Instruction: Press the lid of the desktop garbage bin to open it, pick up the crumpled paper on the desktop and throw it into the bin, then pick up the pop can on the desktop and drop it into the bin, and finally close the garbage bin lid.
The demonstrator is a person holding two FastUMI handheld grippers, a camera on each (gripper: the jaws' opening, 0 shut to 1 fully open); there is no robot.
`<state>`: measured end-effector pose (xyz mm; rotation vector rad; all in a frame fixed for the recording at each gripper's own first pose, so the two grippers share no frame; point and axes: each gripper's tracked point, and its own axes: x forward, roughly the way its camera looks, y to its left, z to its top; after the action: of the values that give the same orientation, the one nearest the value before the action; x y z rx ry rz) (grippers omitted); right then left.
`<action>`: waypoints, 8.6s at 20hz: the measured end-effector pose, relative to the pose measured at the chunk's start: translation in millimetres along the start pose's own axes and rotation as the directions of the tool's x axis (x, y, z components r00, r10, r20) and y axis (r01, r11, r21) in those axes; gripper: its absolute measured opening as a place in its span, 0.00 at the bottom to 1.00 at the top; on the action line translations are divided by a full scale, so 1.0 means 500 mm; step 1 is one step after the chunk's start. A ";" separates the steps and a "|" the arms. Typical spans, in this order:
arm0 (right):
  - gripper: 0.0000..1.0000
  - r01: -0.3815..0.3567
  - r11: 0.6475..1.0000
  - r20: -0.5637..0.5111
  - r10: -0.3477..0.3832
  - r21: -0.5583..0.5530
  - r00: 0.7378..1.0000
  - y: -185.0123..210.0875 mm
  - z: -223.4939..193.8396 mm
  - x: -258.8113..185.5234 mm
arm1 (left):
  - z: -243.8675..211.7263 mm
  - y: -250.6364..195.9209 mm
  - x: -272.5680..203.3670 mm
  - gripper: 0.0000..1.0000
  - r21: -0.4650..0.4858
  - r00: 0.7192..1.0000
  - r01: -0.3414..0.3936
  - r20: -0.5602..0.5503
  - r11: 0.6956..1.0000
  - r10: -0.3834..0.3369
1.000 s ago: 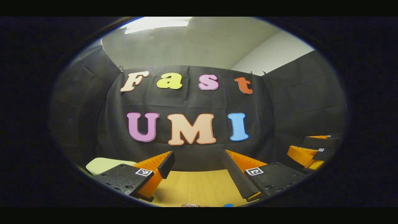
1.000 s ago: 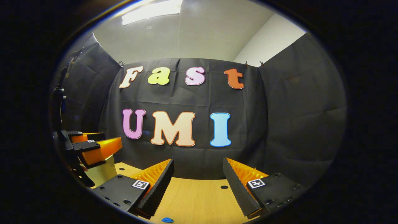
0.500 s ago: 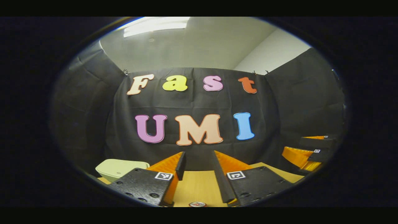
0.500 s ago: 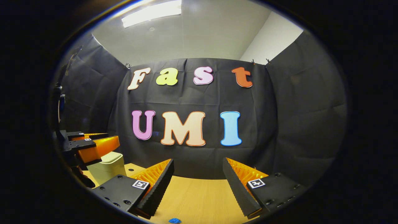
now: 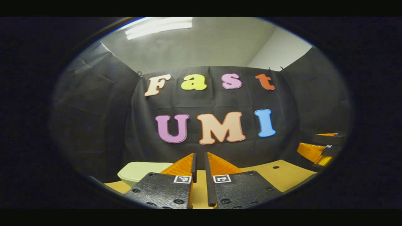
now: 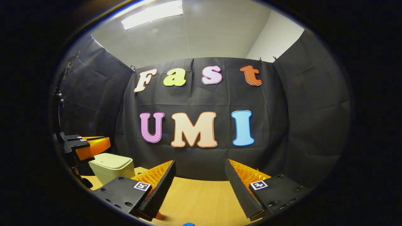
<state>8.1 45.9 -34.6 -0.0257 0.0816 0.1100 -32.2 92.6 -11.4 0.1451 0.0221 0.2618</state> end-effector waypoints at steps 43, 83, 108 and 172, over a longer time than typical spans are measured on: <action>0.98 -0.012 0.999 -0.117 0.005 -0.051 0.993 -0.016 -0.087 0.038 | -0.032 0.128 0.017 0.02 -0.023 0.998 -0.053 0.040 0.998 0.054; 0.11 -0.318 0.947 -0.767 0.230 0.036 0.599 0.067 -0.767 -0.043 | -0.049 0.153 -0.178 0.94 0.115 0.965 -0.248 -0.057 0.962 0.255; 0.10 -0.348 0.935 -0.262 0.354 0.071 0.898 0.367 -0.205 0.212 | -0.132 0.350 -0.042 0.94 0.088 0.985 -0.142 -0.083 0.986 0.150; 0.99 0.065 0.996 -0.333 -0.082 -0.061 0.939 -0.279 -0.229 -0.061 | -0.610 -0.231 -0.050 0.76 -0.065 0.810 0.260 -0.528 0.964 -0.254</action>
<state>-15.6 -99.4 -143.2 -0.0970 0.4194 0.0314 -39.3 18.4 -329.7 0.0735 0.5981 0.0214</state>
